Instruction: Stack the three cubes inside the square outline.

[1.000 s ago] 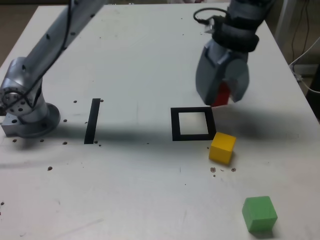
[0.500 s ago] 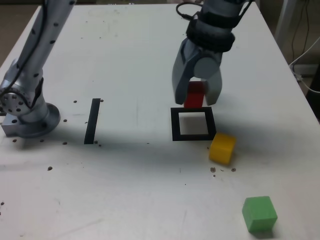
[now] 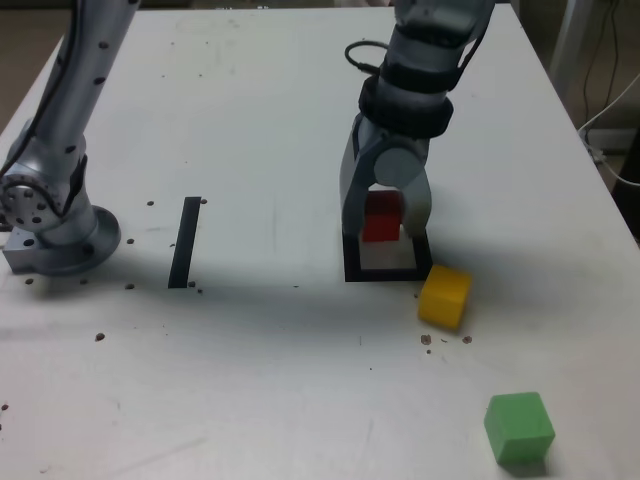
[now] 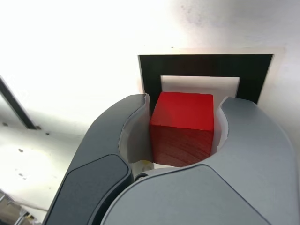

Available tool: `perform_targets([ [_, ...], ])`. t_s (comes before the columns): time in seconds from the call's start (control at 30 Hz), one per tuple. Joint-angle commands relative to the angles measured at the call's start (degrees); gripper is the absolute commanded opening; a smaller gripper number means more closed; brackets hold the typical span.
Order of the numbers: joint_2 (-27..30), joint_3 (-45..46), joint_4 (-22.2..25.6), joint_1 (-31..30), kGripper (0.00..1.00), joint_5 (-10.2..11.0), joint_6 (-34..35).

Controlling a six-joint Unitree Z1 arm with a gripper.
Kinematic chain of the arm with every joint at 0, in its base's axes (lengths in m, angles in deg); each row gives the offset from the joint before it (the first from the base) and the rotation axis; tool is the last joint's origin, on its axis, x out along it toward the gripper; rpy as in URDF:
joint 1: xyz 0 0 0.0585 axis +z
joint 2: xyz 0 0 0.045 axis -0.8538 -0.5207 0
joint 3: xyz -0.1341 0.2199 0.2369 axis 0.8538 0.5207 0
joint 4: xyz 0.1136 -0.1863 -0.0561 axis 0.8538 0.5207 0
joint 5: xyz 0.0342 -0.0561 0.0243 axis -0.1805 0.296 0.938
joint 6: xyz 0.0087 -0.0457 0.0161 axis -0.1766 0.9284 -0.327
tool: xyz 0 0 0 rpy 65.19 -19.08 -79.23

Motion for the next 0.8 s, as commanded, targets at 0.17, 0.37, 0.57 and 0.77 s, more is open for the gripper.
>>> perform_targets([
  [0.17,0.9,2.4,-2.7,-0.7,0.29,-0.1,-0.4],
  [0.37,1.1,3.8,-4.5,-1.8,0.3,-0.4,-0.4],
  [0.57,1.1,5.9,-5.9,-2.1,0.74,-1.4,-0.4],
  [0.77,1.2,7.2,-6.9,-2.1,0.99,-2.0,-0.5],
])
